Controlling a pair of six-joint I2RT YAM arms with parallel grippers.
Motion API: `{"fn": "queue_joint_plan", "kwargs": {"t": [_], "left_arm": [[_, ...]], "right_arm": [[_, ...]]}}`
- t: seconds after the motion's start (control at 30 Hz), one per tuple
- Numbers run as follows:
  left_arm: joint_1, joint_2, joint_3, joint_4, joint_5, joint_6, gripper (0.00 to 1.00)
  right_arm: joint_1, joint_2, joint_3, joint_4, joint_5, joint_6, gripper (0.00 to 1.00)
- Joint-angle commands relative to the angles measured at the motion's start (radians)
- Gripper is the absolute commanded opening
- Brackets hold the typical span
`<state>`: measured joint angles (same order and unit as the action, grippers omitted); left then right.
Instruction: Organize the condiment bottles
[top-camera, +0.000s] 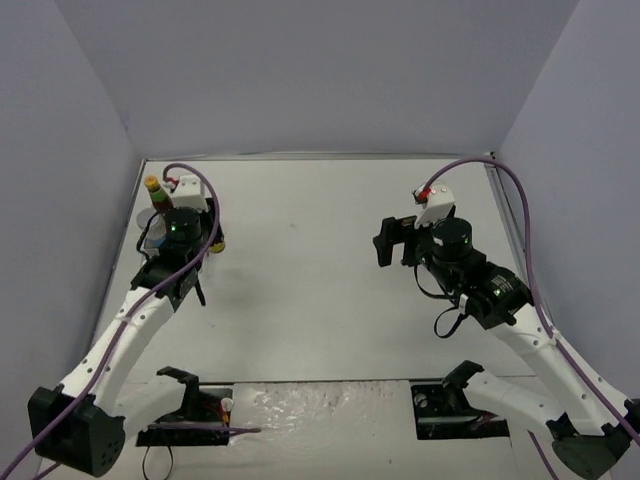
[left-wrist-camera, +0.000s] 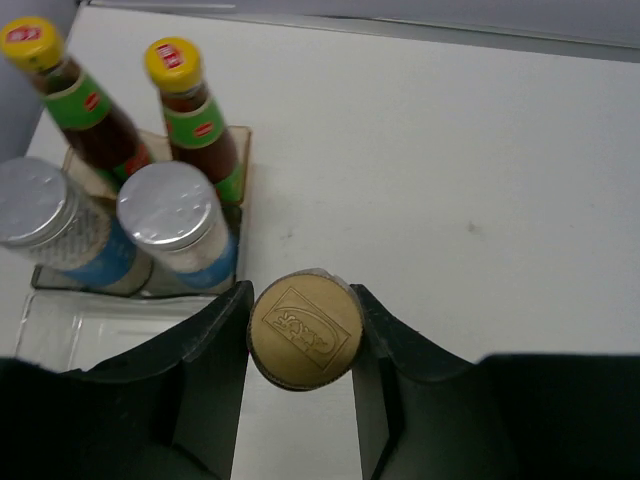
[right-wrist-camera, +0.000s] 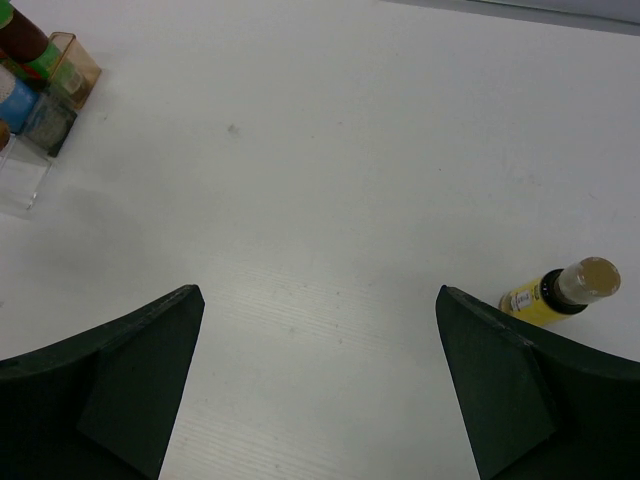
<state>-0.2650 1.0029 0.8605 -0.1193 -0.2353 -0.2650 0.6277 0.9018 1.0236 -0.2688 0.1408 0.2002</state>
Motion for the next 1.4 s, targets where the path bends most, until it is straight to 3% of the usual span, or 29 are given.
{"fn": "queue_joint_plan", "kwargs": {"t": [0.0,0.13,0.3,0.57,1.37], "left_arm": [[0.181,-0.063,0.012,-0.004,-0.002,-0.03,0.0],[0.35,-0.044,0.005,0.011,0.056,-0.034,0.0],[0.421,-0.001,-0.001,0.096,0.064,-0.029,0.0],[0.443,0.096,-0.013,0.228,0.033,-0.019,0.0],[0.495,0.21,-0.146,0.373,0.005,-0.04,0.0]], "right_arm": [[-0.005,0.016,-0.006,0.106,-0.045,-0.016,0.98],[-0.005,0.015,-0.017,0.107,-0.063,-0.011,0.98],[-0.006,-0.006,-0.034,0.105,-0.06,-0.008,0.98],[-0.005,-0.025,-0.056,0.105,-0.046,-0.009,0.99],[-0.005,-0.039,-0.09,0.1,-0.008,-0.021,0.99]]}}
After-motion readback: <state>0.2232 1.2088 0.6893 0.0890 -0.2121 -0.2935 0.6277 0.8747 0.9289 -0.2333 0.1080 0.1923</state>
